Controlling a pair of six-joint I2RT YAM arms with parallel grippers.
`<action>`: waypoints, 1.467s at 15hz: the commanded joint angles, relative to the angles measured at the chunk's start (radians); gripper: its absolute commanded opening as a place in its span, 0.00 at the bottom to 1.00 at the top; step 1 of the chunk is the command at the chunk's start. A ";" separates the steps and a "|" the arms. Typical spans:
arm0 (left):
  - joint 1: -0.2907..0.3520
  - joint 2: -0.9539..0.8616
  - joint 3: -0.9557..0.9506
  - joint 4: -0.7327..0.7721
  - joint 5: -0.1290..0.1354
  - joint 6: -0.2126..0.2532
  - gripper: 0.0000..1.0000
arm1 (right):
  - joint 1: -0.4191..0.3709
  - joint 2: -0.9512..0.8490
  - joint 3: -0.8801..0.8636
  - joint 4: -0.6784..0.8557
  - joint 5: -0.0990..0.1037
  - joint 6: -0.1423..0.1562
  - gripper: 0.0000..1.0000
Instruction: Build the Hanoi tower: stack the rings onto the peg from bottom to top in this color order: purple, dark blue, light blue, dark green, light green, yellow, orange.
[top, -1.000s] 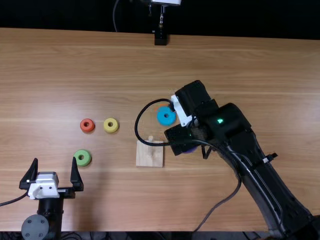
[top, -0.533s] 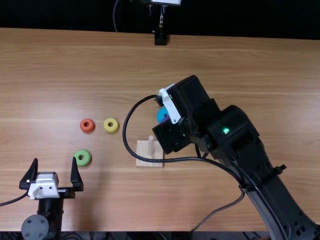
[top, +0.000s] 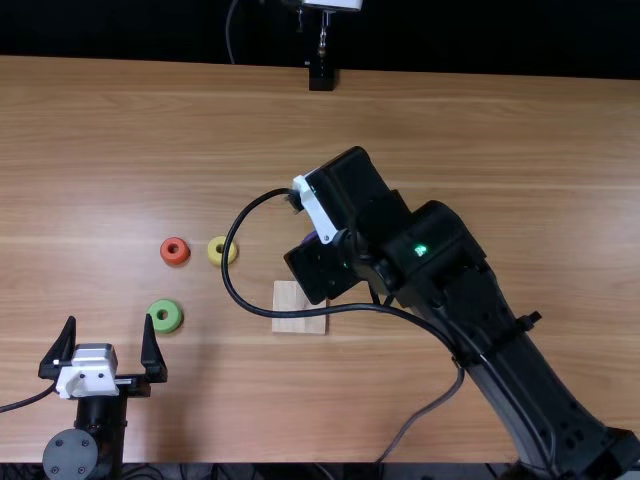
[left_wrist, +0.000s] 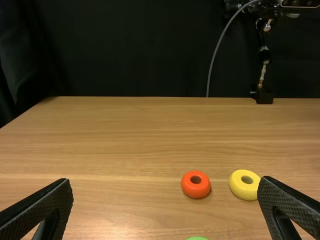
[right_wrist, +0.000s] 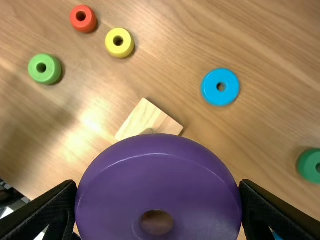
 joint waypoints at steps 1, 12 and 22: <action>0.010 -0.007 -0.033 -0.040 0.017 0.011 1.00 | 0.027 0.023 0.043 0.001 -0.002 0.007 0.00; 0.010 -0.007 -0.033 -0.040 0.017 0.011 1.00 | 0.052 0.093 0.041 0.012 -0.002 0.014 0.00; 0.010 -0.007 -0.033 -0.040 0.017 0.011 1.00 | 0.067 0.133 0.044 0.017 0.000 0.014 0.00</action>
